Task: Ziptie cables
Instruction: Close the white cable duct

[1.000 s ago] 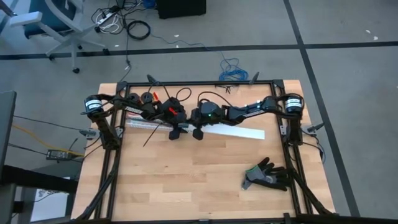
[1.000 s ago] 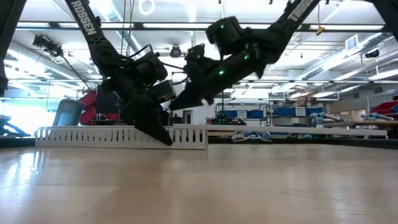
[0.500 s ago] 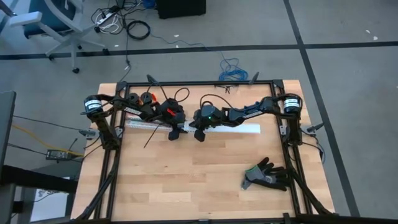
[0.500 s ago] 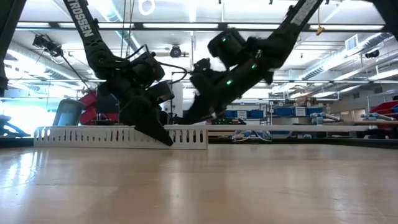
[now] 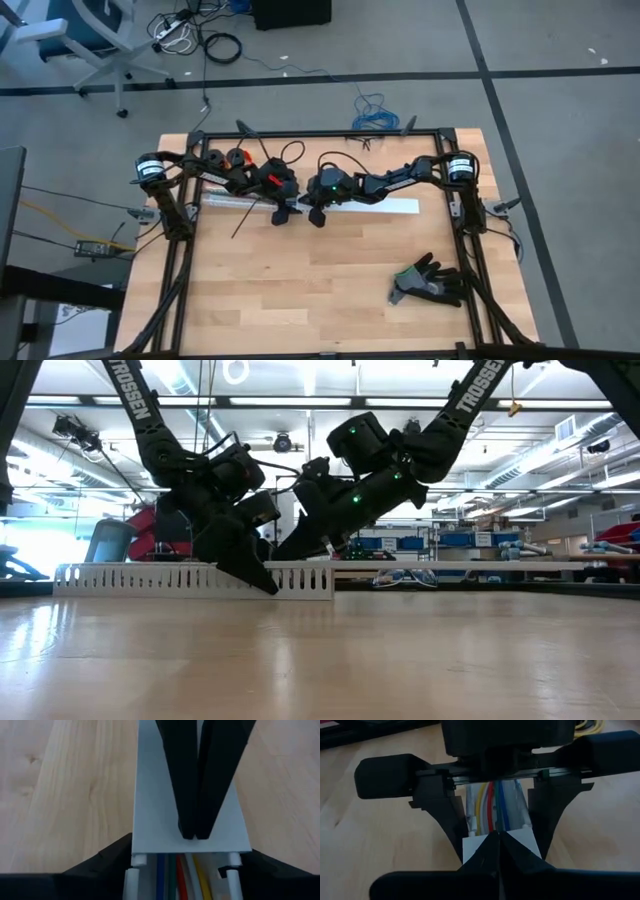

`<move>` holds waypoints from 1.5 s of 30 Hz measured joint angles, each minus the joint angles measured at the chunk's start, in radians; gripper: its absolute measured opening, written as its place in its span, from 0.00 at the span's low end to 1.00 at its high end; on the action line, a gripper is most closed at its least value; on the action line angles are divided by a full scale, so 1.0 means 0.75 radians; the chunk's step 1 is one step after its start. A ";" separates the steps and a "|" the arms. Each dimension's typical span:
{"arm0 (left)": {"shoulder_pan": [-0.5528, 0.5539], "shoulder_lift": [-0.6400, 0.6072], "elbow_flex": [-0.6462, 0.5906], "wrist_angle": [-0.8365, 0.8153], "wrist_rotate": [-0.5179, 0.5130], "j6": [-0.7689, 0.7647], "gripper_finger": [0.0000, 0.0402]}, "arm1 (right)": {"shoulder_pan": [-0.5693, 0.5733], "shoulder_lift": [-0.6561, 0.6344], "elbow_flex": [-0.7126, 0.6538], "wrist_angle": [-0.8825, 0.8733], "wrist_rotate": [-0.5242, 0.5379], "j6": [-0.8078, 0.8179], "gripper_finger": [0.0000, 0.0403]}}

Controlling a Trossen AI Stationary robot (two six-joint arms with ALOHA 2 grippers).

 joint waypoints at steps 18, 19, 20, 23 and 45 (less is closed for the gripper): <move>0.001 -0.217 -0.011 -0.173 0.003 0.010 0.77 | -0.012 -0.002 0.002 -0.024 -0.002 0.002 0.00; 0.001 -0.229 -0.021 -0.178 0.003 0.016 0.77 | -0.012 -0.002 0.002 -0.024 -0.002 0.002 0.00; 0.001 -0.233 -0.030 -0.175 0.002 0.020 0.77 | -0.012 -0.002 0.002 -0.024 -0.001 0.002 0.00; 0.002 -0.235 -0.074 -0.149 0.004 0.025 0.77 | -0.012 -0.002 0.002 -0.023 -0.001 0.002 0.00; 0.001 -0.232 -0.200 -0.050 -0.055 -0.025 0.65 | -0.011 -0.002 0.001 -0.026 -0.051 0.031 0.00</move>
